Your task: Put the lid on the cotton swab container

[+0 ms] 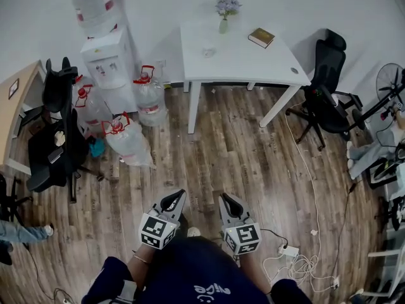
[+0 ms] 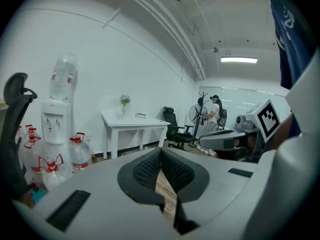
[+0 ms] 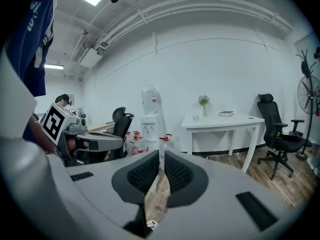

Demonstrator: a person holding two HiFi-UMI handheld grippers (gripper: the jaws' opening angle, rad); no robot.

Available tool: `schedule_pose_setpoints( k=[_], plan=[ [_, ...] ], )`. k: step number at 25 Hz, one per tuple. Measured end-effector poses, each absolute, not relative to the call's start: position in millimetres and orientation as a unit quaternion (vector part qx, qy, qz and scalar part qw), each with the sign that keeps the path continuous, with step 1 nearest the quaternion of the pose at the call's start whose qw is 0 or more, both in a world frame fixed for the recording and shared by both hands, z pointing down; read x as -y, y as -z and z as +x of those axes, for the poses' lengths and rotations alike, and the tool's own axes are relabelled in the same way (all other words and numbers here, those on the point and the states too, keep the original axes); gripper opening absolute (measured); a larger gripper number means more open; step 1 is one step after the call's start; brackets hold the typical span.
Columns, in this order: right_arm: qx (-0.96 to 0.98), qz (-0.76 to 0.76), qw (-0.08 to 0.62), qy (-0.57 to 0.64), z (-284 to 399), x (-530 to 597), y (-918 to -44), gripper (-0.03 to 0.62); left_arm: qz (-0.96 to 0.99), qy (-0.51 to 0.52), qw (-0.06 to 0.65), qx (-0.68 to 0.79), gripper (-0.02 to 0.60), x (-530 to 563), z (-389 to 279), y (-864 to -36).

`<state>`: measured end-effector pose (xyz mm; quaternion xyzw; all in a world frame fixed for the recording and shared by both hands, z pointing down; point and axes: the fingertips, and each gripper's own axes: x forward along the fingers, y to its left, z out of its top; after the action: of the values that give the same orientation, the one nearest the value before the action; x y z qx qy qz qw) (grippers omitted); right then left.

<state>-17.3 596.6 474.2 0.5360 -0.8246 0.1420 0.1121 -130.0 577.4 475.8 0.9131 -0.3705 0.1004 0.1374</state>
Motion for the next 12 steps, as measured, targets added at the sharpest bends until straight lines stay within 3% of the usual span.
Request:
schedule_pose_setpoints(
  k=[12],
  plan=[
    [0.793,0.585,0.081,-0.150,-19,-490,-463,0.057,0.946,-0.079,0.131,0.285,0.021,-467,-120,-465]
  ],
)
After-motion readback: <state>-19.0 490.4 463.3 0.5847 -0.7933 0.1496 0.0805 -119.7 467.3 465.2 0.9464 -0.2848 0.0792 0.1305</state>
